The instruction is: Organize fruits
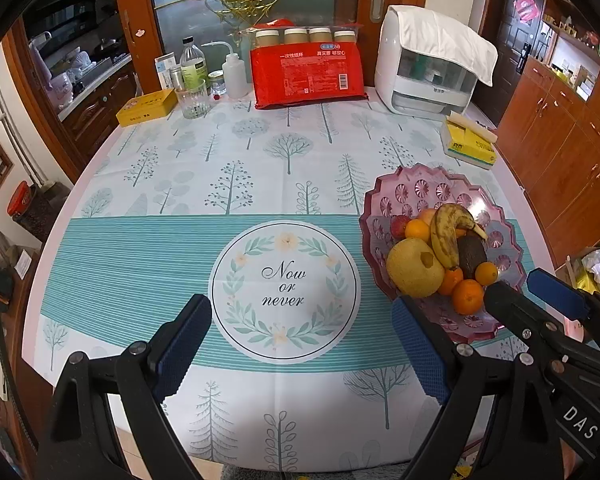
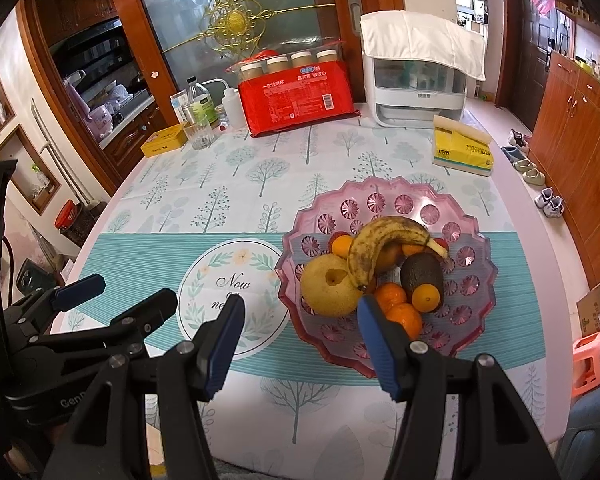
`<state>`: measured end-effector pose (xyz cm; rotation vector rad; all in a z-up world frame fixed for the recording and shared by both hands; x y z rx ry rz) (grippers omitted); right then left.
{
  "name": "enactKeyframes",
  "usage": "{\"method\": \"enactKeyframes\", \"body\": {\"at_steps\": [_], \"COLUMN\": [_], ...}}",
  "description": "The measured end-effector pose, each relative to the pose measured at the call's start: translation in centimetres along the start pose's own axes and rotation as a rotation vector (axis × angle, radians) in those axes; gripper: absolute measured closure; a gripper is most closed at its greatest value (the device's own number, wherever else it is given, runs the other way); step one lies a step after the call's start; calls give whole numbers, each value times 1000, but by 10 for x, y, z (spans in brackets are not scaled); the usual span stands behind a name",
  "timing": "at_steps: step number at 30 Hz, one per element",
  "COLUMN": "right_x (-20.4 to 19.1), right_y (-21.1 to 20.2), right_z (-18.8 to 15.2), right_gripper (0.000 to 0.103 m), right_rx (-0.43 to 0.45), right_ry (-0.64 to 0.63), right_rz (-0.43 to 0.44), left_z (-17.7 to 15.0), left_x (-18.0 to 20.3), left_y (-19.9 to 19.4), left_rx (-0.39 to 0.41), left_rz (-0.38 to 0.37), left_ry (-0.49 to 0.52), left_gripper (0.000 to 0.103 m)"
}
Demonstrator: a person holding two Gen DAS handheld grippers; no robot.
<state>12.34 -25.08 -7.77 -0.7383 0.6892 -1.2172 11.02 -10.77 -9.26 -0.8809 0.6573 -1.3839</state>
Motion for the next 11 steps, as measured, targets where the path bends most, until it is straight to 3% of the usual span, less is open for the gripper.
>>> {"method": "enactKeyframes", "body": {"at_steps": [11], "right_x": [-1], "right_y": [1], "right_z": [-2], "right_gripper": [43], "right_rx": [-4], "right_ry": [2], "right_rz": [2], "left_z": [-5], "left_x": [-4], "left_y": [2], "left_rx": [-9], "left_rz": [-2], "left_ry": [2], "left_gripper": [12]}}
Point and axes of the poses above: each gripper's, at about its wrist camera, not at the fingertips, and y roughly the way its jaws point, x to its right, z to its top, the point moved 7 cm from there along y, roughly the way its jaws point, and after that the axes turned 6 degrees about -z, right-handed, at the moved point
